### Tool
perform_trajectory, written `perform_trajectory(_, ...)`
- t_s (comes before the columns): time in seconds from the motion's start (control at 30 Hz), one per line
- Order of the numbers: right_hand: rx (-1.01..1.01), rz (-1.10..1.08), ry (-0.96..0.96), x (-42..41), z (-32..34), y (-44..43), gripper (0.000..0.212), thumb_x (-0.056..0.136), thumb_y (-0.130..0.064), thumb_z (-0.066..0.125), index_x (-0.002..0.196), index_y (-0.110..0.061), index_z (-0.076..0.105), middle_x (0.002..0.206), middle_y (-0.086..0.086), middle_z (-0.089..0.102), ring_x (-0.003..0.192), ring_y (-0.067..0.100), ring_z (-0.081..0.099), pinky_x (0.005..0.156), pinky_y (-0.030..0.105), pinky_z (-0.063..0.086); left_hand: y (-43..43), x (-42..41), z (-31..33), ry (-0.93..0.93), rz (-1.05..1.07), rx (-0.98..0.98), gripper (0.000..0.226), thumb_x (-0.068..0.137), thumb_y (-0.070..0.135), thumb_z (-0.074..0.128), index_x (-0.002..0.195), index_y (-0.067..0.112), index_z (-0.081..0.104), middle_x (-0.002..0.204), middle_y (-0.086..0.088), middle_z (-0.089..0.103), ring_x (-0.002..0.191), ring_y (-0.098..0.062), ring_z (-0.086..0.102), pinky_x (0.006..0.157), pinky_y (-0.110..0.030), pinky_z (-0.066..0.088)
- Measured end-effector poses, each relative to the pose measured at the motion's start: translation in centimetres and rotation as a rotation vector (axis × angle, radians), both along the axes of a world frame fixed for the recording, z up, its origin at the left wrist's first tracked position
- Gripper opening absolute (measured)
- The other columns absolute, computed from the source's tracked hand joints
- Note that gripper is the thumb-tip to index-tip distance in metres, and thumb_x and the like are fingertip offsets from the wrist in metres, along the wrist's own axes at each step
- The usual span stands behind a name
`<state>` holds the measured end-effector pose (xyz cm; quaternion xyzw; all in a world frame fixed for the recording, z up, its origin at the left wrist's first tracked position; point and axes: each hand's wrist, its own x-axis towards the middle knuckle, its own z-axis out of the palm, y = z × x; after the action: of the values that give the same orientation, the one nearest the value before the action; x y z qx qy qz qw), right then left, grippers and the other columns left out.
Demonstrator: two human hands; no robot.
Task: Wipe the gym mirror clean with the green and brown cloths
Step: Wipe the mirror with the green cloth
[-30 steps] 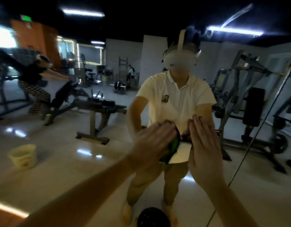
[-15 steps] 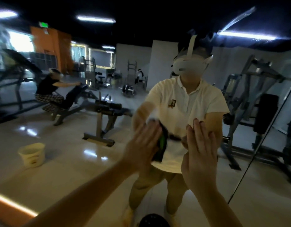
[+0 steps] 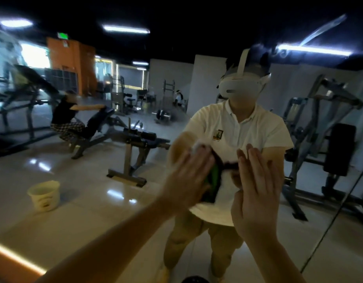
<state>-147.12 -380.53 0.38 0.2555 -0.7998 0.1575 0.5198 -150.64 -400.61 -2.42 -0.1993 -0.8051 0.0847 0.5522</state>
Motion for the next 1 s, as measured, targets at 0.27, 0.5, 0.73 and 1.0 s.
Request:
perform_trajectory(0.27,-0.016,-0.099,0.045,-1.2,1.7,-2.6,0.070,0.085,-0.009,0.045,0.153,0.002,0.042,0.166,0.019,0.029,0.157,0.035,0.020,0.125,0.059,0.016,-13.4,-1.1,9.8,0.234,0.205,0.997,0.066,0.110,0.038,0.023,0.160,-0.005,0.021,0.167,-0.028,0.017,0.157,-0.041,0.015,0.125,-0.058,0.014)
perform_trajectory(0.5,-0.080,-0.001,0.063,-1.7,2.2,-0.9,0.066,0.085,0.001,0.041,0.150,0.000,0.048,0.164,0.013,0.035,0.153,0.031,0.031,0.123,0.051,0.025,4.3,-1.1,9.7,0.077,-0.127,0.603,0.073,0.108,0.036,0.043,0.161,-0.004,0.013,0.169,-0.026,0.010,0.159,-0.036,0.004,0.129,-0.052,0.009)
perform_trajectory(0.73,-0.145,-0.025,0.095,-2.4,3.0,-0.4,0.061,0.089,-0.008,0.035,0.148,0.002,0.049,0.161,0.017,0.039,0.151,0.037,0.034,0.116,0.064,0.031,-2.0,-1.4,11.8,0.029,-0.018,0.239,0.078,0.099,0.045,0.058,0.160,0.007,0.028,0.165,-0.021,0.026,0.156,-0.035,0.018,0.130,-0.043,0.004)
perform_trajectory(1.0,-0.083,-0.064,0.119,-2.2,4.6,-2.8,0.057,0.097,-0.013,0.037,0.152,0.001,0.043,0.164,0.019,0.033,0.154,0.036,0.026,0.121,0.063,0.023,-8.4,-1.5,15.8,0.228,0.137,1.132,0.078,0.105,0.050,0.014,0.161,-0.005,0.012,0.170,-0.024,0.009,0.159,-0.036,0.009,0.130,-0.046,0.005)
